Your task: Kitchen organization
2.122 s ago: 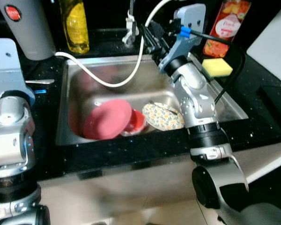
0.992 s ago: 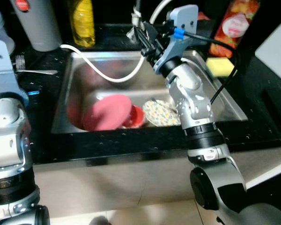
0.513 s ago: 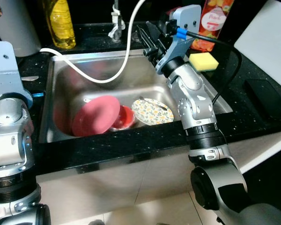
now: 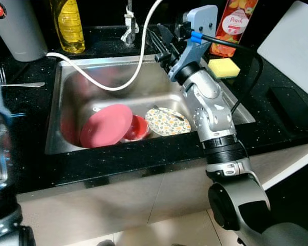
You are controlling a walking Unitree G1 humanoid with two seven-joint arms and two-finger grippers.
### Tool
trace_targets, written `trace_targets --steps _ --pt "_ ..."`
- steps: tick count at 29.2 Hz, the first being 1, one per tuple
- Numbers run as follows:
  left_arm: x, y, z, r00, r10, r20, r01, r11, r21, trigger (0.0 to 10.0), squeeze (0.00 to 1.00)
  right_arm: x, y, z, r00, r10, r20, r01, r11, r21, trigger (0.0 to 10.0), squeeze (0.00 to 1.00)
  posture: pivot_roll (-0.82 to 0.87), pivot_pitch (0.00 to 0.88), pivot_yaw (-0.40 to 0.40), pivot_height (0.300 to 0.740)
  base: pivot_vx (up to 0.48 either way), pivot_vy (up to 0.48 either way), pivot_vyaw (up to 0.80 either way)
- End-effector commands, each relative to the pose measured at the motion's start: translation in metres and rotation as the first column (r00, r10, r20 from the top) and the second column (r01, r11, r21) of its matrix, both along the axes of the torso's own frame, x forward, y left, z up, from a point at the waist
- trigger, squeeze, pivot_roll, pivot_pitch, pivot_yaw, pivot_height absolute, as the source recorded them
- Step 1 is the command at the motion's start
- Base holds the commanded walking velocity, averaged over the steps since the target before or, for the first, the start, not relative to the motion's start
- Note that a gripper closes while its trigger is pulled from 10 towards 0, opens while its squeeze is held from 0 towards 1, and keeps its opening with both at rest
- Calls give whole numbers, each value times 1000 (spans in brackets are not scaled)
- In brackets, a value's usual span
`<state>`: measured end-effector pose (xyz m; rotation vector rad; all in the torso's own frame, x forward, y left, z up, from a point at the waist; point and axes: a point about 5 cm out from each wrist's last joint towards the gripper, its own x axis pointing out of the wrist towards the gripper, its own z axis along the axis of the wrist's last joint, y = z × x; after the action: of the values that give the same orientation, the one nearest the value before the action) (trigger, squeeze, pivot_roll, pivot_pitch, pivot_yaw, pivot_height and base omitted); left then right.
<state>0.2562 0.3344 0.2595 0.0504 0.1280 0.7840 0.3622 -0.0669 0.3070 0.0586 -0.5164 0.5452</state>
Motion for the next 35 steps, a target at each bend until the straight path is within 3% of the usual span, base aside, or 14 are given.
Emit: trace_targets --steps 1,4,5,7,10,12,14,17,18,22,28,35 --pt "0 7 -13 998 52 -32 -54 995 -79 10000 0 0 -1 4 1000 -1 6 1 1000 17 10000 0 189 28 -13 740 0 0 0" --pt "5 11 -17 998 55 -21 -57 991 -123 10000 0 1 -3 5 1000 -10 6 10 1000 18 10000 0 185 31 -11 740 0 0 0" --pt "9 10 -17 999 39 -18 -41 991 -127 10000 110 1 -4 5 1000 -14 7 13 1000 18 10000 0 178 34 -6 740 0 0 0" --pt "12 10 -17 999 29 -16 -31 991 -129 10000 110 1 -4 5 1000 -16 7 16 1000 18 10000 0 178 34 -6 740 0 0 0" --pt "14 25 -19 997 78 -11 -79 975 -209 10000 67 1 -9 6 999 -35 12 35 999 21 10000 0 165 33 9 740 0 0 0" --pt "13 32 -15 996 94 -13 -95 979 -182 10000 47 1 -12 6 999 -46 13 45 999 24 10000 0 159 34 13 740 0 0 0" --pt "15 29 -4 999 45 -12 -45 996 -78 10000 0 1 -15 5 998 -58 9 58 998 28 10000 0 160 35 17 740 0 0 0" --pt "21 10 6 997 -81 8 81 996 37 10000 0 1 -17 3 998 -67 -1 67 997 35 10000 0 162 38 20 740 0 0 0" --pt "21 10 6 997 -81 8 81 996 37 10000 0 1 -17 3 998 -67 -1 67 997 35 10000 0 162 38 20 740 0 0 0" --pt "25 -14 14 990 -129 53 118 977 176 10000 0 1 -14 -1 998 -43 -37 45 997 70 10000 0 163 43 15 740 0 0 0" --pt "23 -25 33 971 -169 169 122 959 257 10000 0 2 -14 -2 998 -50 -43 53 996 66 10000 0 172 39 13 740 0 0 0" --pt "22 -29 41 959 -185 216 121 952 280 10000 0 3 -12 -2 998 -51 -48 54 996 68 10000 0 174 37 13 740 0 0 0"
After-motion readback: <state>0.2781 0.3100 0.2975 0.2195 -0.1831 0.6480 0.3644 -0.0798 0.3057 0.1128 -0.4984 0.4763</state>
